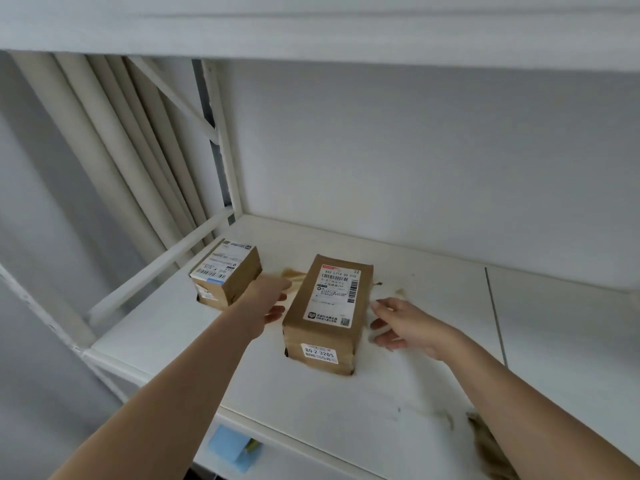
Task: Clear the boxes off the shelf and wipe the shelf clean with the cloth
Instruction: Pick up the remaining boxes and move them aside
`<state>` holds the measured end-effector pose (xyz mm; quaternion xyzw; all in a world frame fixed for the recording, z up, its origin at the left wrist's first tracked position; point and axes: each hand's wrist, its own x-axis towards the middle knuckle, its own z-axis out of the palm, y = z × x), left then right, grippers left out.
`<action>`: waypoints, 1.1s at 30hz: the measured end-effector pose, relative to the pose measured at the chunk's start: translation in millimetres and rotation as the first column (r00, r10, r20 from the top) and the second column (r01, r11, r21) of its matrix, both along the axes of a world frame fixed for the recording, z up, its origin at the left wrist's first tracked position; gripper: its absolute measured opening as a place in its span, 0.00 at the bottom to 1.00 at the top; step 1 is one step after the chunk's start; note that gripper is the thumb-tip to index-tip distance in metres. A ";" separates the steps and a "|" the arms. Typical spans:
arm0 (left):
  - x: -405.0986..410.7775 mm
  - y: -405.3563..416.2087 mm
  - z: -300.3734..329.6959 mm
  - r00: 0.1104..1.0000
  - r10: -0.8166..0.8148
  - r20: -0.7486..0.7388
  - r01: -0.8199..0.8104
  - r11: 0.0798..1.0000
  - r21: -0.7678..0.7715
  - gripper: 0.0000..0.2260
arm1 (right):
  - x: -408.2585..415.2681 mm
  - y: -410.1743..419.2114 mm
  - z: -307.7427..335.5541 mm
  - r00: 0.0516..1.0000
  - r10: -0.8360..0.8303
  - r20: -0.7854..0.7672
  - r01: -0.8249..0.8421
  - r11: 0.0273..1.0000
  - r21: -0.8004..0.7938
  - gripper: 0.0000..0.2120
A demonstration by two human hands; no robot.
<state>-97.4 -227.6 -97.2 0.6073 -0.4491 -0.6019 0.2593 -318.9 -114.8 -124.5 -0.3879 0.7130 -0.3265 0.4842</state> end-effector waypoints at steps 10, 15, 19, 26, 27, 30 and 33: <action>0.6 -7.7 -23.2 0.990 -0.122 -0.074 0.127 0.989 0.072 0.14 | 20.0 0.9 -15.1 0.986 -0.123 0.109 0.121 0.992 0.027 0.18; -0.8 -1.4 -27.0 0.982 -0.159 -0.103 0.169 0.980 0.101 0.13 | 29.9 6.6 -17.8 0.983 -0.155 0.097 0.154 0.988 0.016 0.17; 0.8 2.7 -26.5 0.979 -0.172 -0.107 0.182 0.979 0.091 0.13 | 35.5 8.7 -17.7 0.981 -0.180 0.079 0.179 0.984 0.015 0.16; 1.7 5.3 -20.8 0.964 -0.238 -0.117 0.242 0.970 0.021 0.13 | 37.3 13.4 -9.2 0.974 -0.193 0.116 0.196 0.980 -0.017 0.18; 3.0 4.3 -19.1 0.959 -0.258 -0.118 0.261 0.965 0.005 0.14 | 35.4 15.2 -7.6 0.973 -0.190 0.129 0.195 0.980 -0.025 0.20; 6.6 0.7 -12.0 0.957 -0.287 -0.048 0.283 0.957 -0.069 0.16 | 29.7 21.6 -1.1 0.972 -0.161 0.173 0.173 0.983 -0.058 0.24; 5.3 4.1 -2.2 0.964 -0.263 0.026 0.264 0.957 -0.118 0.17 | 26.7 26.7 6.7 0.972 -0.151 0.182 0.172 0.979 -0.110 0.24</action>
